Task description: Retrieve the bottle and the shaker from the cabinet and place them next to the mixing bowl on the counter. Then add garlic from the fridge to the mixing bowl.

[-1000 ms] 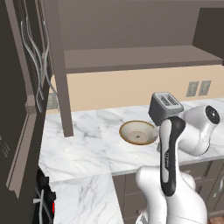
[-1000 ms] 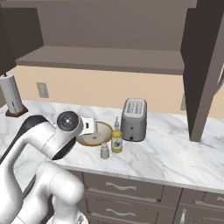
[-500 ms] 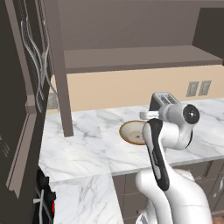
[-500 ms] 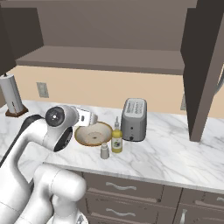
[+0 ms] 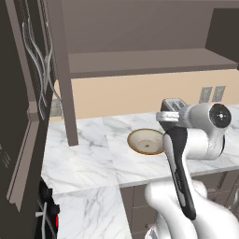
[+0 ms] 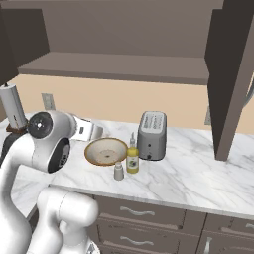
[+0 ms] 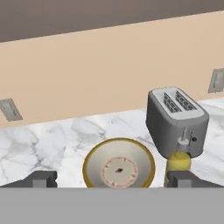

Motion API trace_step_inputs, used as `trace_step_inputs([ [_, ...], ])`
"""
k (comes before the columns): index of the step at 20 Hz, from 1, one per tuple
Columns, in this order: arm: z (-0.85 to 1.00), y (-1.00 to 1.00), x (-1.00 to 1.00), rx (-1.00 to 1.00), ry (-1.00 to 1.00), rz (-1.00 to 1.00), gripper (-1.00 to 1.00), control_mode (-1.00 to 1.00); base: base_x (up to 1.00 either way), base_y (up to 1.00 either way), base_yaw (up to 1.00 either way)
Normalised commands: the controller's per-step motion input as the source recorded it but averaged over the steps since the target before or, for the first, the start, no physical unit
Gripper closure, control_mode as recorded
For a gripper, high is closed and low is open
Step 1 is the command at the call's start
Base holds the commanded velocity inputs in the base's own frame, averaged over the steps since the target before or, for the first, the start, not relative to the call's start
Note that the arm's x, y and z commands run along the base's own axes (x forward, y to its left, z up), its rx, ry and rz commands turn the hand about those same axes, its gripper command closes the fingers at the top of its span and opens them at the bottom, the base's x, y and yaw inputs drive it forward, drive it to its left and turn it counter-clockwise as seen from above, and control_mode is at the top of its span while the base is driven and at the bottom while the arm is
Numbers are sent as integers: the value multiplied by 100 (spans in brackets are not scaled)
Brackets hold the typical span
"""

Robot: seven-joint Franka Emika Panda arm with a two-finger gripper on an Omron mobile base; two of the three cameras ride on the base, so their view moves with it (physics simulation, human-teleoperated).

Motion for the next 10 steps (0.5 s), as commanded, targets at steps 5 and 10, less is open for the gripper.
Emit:
trace_step_inputs([
  [5, 72, 0, -95, 0, -8, 0, -100, -100, 0, 0, 0],
  [10, 37, 0, -97, 0, -6, 0, -100, -100, 0, 0, 0],
])
